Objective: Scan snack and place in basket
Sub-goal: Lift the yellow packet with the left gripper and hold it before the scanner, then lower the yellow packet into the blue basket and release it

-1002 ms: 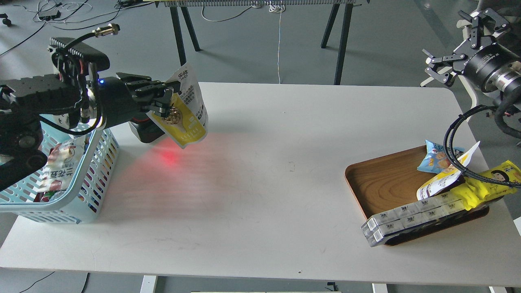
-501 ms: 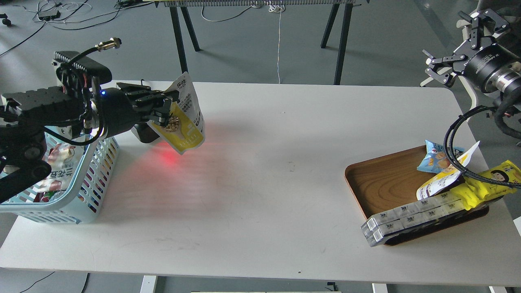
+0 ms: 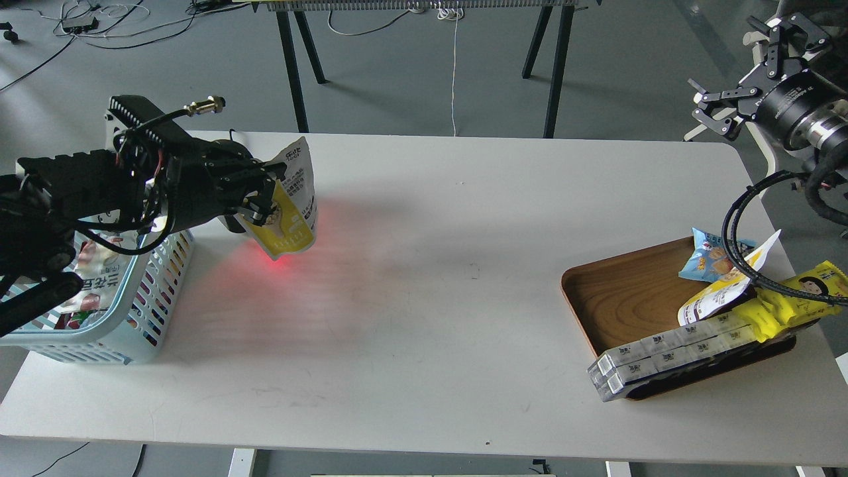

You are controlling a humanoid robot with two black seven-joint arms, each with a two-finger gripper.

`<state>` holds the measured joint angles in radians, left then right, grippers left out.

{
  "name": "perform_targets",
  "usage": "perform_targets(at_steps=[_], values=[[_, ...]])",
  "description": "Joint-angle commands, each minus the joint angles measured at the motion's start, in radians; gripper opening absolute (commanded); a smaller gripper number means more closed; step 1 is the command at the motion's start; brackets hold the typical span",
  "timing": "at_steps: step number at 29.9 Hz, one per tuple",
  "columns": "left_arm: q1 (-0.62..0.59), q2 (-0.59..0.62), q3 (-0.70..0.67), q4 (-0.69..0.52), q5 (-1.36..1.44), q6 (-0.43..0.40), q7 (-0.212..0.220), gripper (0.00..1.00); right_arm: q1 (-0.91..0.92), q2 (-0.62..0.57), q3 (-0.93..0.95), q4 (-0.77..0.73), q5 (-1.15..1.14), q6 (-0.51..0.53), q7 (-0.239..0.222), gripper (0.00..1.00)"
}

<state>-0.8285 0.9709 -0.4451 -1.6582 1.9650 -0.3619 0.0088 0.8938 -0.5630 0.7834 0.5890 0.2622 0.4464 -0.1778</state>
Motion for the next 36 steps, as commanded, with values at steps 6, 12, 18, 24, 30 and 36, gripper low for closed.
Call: perform_targets(at_steps=[6,12,18,24,30,36], values=[[-0.026,-0.009,0.0,-0.002,0.028,-0.043,-0.003,0.0,-0.001,0.0,0.003,0.0,0.0,0.0,0.0,0.99],[-0.034,-0.024,0.0,0.002,0.058,-0.06,-0.006,0.0,-0.001,0.002,0.0,0.0,0.0,0.0,0.0,0.99],[-0.064,-0.047,0.0,0.009,0.069,-0.072,-0.006,0.0,-0.001,0.002,0.0,0.0,0.0,0.0,0.0,0.99],[-0.083,-0.061,0.0,0.009,0.071,-0.084,-0.006,0.0,-0.001,0.002,0.0,0.0,0.0,0.0,0.0,0.99],[-0.123,-0.044,-0.02,0.008,0.068,-0.083,-0.032,0.0,-0.001,0.002,0.0,0.0,0.0,0.0,0.0,0.99],[-0.121,0.074,-0.119,0.008,0.052,-0.077,-0.087,0.01,-0.001,0.002,0.0,0.0,0.0,0.002,0.0,0.99]])
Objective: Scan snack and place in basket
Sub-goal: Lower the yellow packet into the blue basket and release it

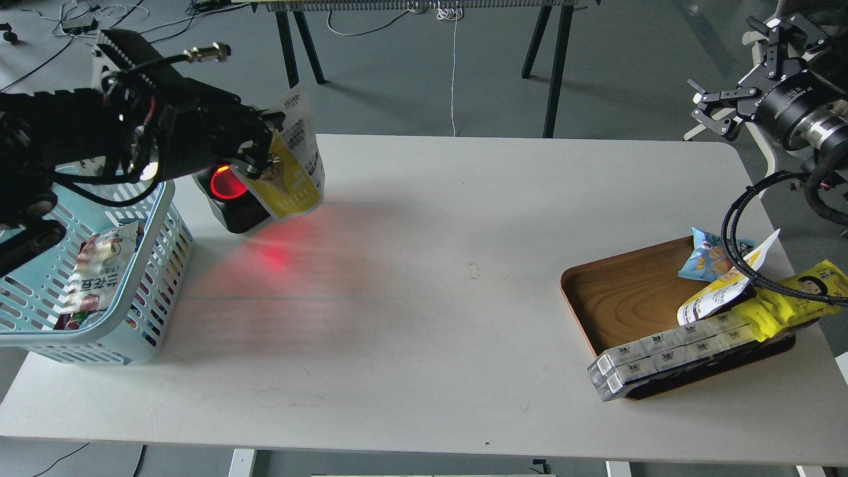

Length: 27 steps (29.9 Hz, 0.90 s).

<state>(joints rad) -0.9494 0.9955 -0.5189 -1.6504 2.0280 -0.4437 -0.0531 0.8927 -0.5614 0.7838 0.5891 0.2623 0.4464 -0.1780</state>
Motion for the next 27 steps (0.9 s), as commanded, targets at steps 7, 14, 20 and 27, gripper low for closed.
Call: perform_targets(at_steps=[7,14,20,27], values=[[0.001,0.216,-0.112,0.024,-0.173,0.036,-0.036,0.01,0.0,0.0,-0.001,0.0,0.0,0.002,0.0,0.99],[0.026,0.389,-0.079,0.043,-0.278,0.149,-0.044,0.01,0.0,0.0,-0.001,0.0,0.0,0.0,-0.001,0.99],[0.031,0.479,0.02,0.057,-0.377,0.246,-0.051,0.01,0.0,0.0,-0.003,0.0,0.0,0.0,-0.001,0.99],[0.032,0.537,0.155,0.069,-0.466,0.321,-0.082,0.01,-0.001,0.0,-0.001,0.001,0.0,0.0,-0.001,0.99]])
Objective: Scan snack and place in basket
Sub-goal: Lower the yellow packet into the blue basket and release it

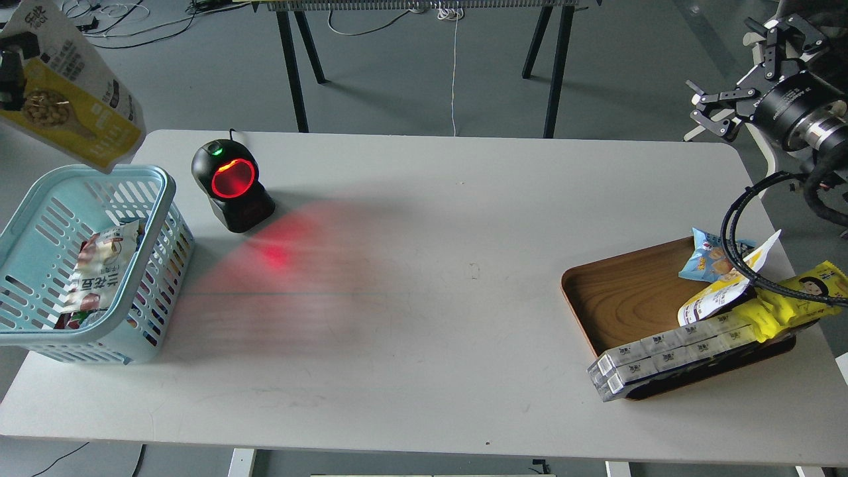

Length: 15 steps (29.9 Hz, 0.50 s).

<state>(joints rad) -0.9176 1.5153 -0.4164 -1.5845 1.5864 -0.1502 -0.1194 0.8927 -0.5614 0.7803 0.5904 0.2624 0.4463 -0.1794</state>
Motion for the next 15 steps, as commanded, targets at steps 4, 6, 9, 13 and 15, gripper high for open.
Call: perform_targets(at_steps=[4,6,9,13,15], values=[[0.0,0.039,0.146,0.003,-0.026,0.053,-0.026,0.01,-0.006,0.0,0.004,0.0,0.0,0.0,0.0,0.99],[0.0,0.04,0.188,0.004,-0.028,0.078,-0.043,0.01,-0.008,0.0,0.004,0.0,0.0,0.0,0.0,0.99],[0.0,0.042,0.258,0.008,-0.028,0.109,-0.048,0.01,-0.012,-0.002,0.004,0.0,0.0,0.0,0.0,0.99],[-0.001,0.04,0.324,0.006,-0.028,0.132,-0.055,0.01,-0.015,-0.002,0.004,0.0,0.0,0.0,0.0,0.99],[0.0,0.04,0.349,0.006,-0.028,0.135,-0.058,0.01,-0.017,-0.002,0.004,-0.001,0.0,0.0,0.0,0.99]])
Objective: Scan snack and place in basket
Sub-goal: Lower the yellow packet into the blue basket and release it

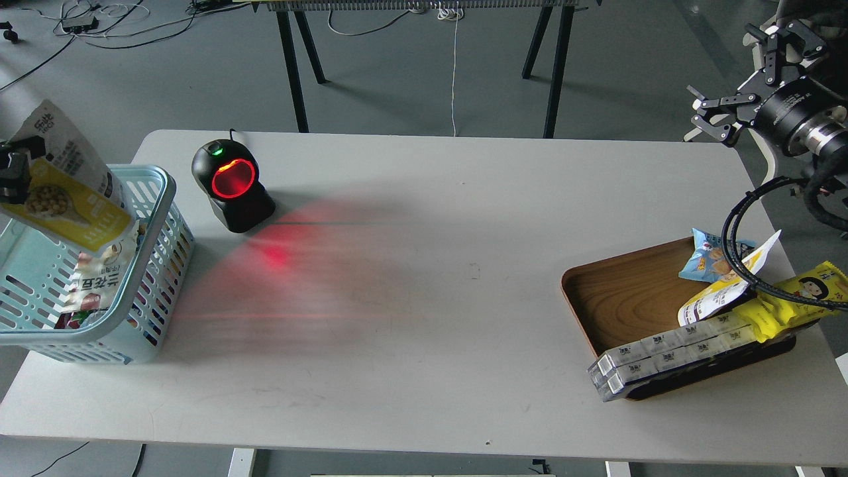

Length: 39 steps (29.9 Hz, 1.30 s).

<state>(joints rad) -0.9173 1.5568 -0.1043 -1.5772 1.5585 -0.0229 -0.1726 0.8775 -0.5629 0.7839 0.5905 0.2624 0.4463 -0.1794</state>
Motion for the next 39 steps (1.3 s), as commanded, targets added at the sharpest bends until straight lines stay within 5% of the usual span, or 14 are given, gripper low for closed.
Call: perform_targets(at_steps=[1,21,25,28,29,39], values=[[0.0,-0.001,0.049,-0.001,0.0,0.006,-0.008,0.01,-0.005,0.0,0.0,0.0,0.0,0.0,0.0,0.99],[0.002,-0.027,0.181,0.029,0.002,0.009,-0.015,0.07,-0.022,0.002,0.0,-0.001,0.0,0.002,0.002,0.99],[0.0,-0.027,0.178,0.029,0.003,0.026,-0.015,0.32,-0.022,0.002,0.0,-0.001,0.0,0.002,0.002,0.99],[-0.002,-0.026,0.173,0.029,0.003,0.027,-0.015,0.92,-0.022,0.002,0.0,-0.001,0.0,0.0,0.002,0.99],[-0.005,-0.023,0.17,0.029,0.003,0.027,-0.016,1.0,-0.022,0.002,0.0,-0.001,0.0,0.002,0.002,0.99],[-0.017,-0.023,-0.122,0.031,-0.011,0.005,-0.019,1.0,-0.022,0.002,-0.003,0.0,0.0,0.0,0.002,0.99]])
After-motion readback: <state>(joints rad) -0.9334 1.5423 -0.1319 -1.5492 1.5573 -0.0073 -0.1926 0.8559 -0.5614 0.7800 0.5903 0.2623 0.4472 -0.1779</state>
